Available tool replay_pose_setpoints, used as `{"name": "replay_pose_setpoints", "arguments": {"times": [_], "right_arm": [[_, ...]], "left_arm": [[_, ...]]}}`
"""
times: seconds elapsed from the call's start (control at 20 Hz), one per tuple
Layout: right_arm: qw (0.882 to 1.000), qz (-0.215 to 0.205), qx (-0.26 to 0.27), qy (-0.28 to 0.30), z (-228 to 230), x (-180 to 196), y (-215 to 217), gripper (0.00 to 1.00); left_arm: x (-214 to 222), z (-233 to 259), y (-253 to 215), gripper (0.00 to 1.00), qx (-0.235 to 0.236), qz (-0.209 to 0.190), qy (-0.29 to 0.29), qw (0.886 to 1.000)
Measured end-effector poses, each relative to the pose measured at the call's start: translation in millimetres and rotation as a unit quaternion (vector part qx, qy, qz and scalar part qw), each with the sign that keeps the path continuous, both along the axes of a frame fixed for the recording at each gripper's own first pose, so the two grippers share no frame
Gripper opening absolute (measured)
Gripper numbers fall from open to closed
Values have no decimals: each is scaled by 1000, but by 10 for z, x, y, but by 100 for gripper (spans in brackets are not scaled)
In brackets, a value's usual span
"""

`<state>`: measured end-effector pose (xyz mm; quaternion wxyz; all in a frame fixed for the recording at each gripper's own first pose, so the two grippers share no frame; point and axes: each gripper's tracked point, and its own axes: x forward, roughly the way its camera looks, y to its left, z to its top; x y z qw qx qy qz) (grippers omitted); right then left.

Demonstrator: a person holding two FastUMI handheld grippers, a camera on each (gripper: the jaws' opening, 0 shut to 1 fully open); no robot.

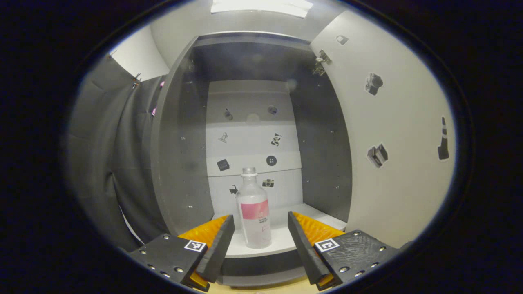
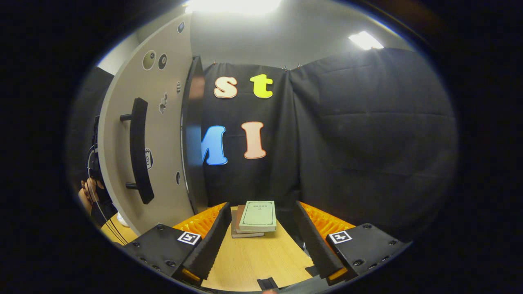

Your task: Open the cabinet door with the right hand, grasp the bottle in the cabinet with the left hand and place it on the coaster, then close the cabinet door with the right hand.

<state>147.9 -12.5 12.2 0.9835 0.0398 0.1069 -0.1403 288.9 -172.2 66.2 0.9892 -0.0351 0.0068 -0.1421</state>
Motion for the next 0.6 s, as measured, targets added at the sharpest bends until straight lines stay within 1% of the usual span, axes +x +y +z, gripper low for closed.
{"name": "replay_pose_setpoints", "arguments": {"times": [0.1, 0.25, 0.35, 0.55, 0.6], "right_arm": [[1000, -15, 3, 4, -30, 43, -14, 98], [999, -31, 6, 15, -104, 88, 7, 98], [999, -40, 5, 24, -150, 89, -3, 98], [998, -55, 4, 39, -250, 165, 32, 98], [997, -58, 5, 41, -265, 178, 25, 98]], "left_arm": [[180, -118, -17, 80, -3, -6, 9, 1000], [395, -236, -12, 81, -6, -9, 18, 1000], [509, -310, -7, 82, -5, -11, 22, 1000], [709, -454, -14, 80, -3, -13, 31, 999], [756, -486, -25, 81, -3, -15, 34, 999]]}}
